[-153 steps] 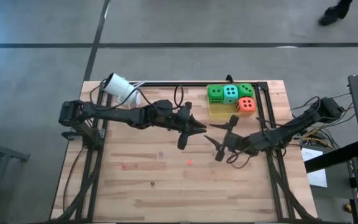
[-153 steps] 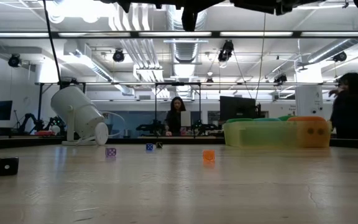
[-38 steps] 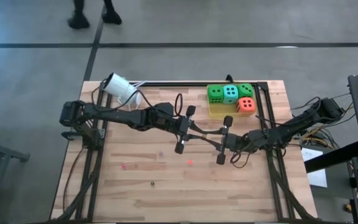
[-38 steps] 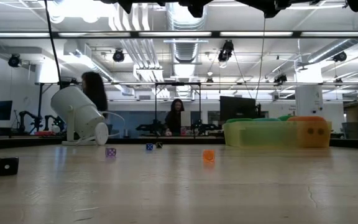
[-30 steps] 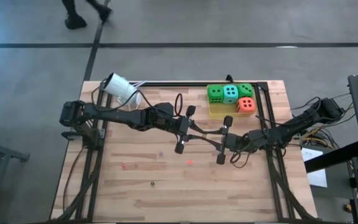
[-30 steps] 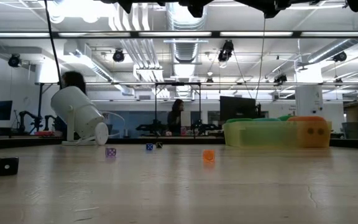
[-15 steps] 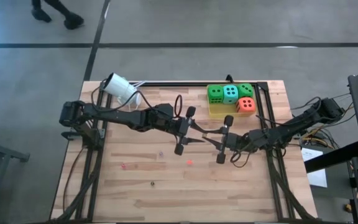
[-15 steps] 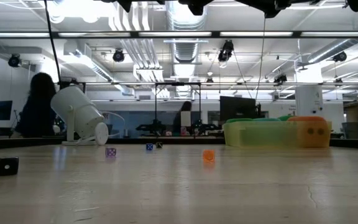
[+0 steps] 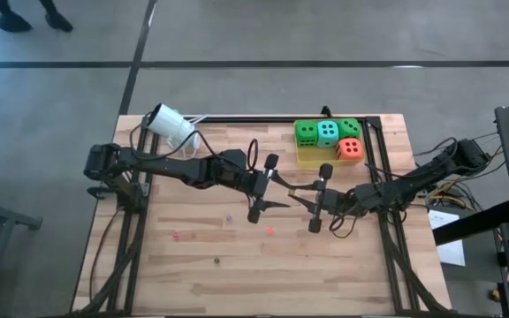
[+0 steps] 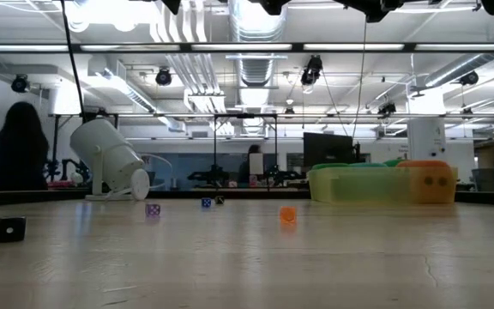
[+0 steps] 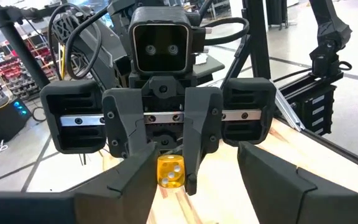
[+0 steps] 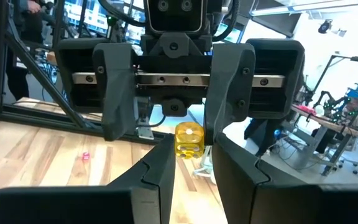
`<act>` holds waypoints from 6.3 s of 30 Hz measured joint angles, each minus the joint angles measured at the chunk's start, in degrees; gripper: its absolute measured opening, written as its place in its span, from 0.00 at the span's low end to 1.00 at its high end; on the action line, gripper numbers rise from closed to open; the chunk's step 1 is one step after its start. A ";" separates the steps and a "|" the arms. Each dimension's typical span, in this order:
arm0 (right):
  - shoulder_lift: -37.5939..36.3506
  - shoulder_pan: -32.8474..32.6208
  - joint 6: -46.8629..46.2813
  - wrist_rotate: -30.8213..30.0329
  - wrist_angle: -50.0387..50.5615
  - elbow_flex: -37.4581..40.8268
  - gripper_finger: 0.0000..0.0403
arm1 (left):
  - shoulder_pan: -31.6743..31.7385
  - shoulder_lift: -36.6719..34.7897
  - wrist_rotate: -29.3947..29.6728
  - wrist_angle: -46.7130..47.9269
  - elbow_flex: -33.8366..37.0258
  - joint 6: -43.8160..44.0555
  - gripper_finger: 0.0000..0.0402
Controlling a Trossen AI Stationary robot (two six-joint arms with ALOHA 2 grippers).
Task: Pick & Place Dice
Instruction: Put the small yellow dice into the yellow bin
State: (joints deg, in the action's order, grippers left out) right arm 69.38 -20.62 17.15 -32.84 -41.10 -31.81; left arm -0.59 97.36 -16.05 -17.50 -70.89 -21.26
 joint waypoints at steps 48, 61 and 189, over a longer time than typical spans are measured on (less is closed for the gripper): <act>-2.72 0.02 -3.48 -0.37 6.16 0.00 0.08 | -0.45 -13.78 6.46 28.16 -0.02 -0.31 0.68; -7.24 2.53 -12.15 -0.28 16.86 0.02 0.08 | -0.45 -16.31 19.53 44.70 -0.02 7.84 0.67; 51.41 51.65 -28.78 29.43 92.32 -57.52 0.29 | 0.53 -27.06 24.17 59.80 0.00 13.88 0.62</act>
State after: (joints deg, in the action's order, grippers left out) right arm 120.79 31.03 -11.64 -3.41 51.22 -89.33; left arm -0.05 70.30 8.12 42.30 -70.90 -7.38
